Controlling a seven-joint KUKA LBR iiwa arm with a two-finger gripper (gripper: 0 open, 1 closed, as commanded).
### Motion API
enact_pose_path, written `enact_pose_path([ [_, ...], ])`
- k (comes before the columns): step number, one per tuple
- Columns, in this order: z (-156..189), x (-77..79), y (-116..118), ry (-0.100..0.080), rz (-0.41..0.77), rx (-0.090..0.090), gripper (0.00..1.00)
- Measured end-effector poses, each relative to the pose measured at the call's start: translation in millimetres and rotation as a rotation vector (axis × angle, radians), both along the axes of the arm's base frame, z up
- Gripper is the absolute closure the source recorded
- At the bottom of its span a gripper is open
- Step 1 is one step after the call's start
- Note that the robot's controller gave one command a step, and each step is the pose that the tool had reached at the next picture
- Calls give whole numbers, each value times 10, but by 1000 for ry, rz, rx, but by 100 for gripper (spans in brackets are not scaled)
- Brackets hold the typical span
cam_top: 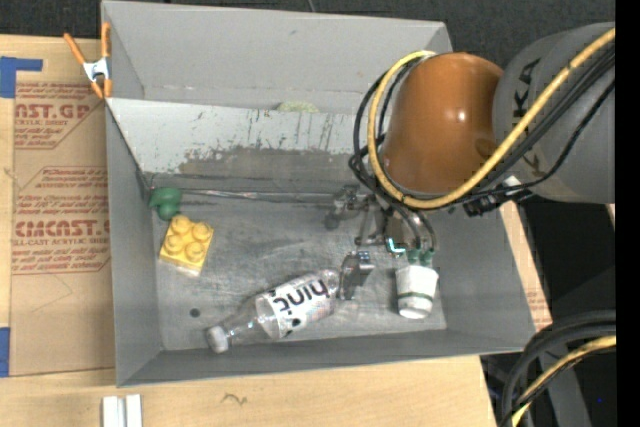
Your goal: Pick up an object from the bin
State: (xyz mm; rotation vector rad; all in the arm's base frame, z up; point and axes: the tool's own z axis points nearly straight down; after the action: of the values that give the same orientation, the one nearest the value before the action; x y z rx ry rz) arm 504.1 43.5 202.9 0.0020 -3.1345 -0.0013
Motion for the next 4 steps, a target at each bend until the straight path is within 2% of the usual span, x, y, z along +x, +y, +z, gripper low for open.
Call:
enact_pose_path([
  [1,36,17,-2,-8,0,0,0],
  [2,-367,-32,139,-11,124,0,0],
  [3,-672,-164,562,-6,305,2,0],
  [4,-866,-197,573,-7,552,2,0],
])
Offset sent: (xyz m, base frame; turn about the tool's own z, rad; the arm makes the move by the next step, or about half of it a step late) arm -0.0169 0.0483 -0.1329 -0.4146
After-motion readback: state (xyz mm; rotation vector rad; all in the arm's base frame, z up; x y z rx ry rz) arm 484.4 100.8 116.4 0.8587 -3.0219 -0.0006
